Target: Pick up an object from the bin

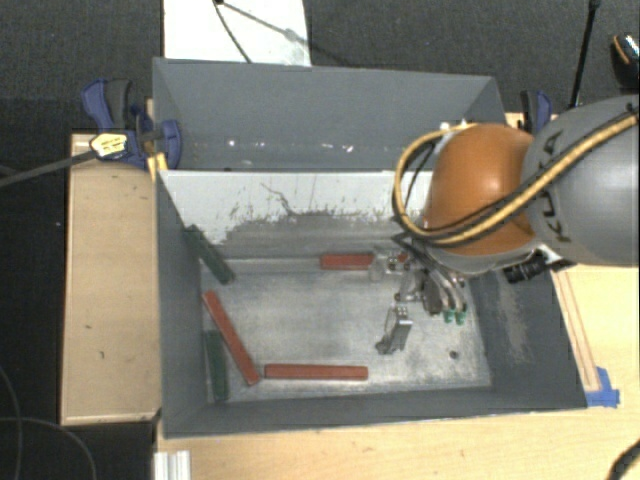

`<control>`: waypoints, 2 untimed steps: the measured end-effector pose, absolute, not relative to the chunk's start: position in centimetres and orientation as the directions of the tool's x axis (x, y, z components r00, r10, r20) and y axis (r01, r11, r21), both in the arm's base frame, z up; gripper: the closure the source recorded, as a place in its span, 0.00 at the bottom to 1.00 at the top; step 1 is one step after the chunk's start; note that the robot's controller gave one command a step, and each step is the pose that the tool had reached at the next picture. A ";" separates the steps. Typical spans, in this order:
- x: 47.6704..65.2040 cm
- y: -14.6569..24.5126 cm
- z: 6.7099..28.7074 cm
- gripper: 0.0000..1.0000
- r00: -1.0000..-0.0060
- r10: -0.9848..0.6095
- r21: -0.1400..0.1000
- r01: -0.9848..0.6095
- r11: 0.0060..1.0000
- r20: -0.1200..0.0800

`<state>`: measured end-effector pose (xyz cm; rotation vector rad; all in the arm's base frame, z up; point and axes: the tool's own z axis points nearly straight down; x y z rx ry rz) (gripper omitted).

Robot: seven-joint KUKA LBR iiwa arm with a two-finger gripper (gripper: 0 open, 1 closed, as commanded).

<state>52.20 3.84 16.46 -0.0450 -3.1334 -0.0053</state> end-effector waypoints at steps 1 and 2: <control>48.6 12.4 6.8 0.00 -0.991 -0.133 0.002 -0.133 0.991 0.000; 48.8 12.1 7.0 1.00 -0.992 -0.126 0.001 -0.126 0.992 -0.003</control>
Offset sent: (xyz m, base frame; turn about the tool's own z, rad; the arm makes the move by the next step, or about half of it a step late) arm -0.0348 0.0827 -0.0946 -0.1543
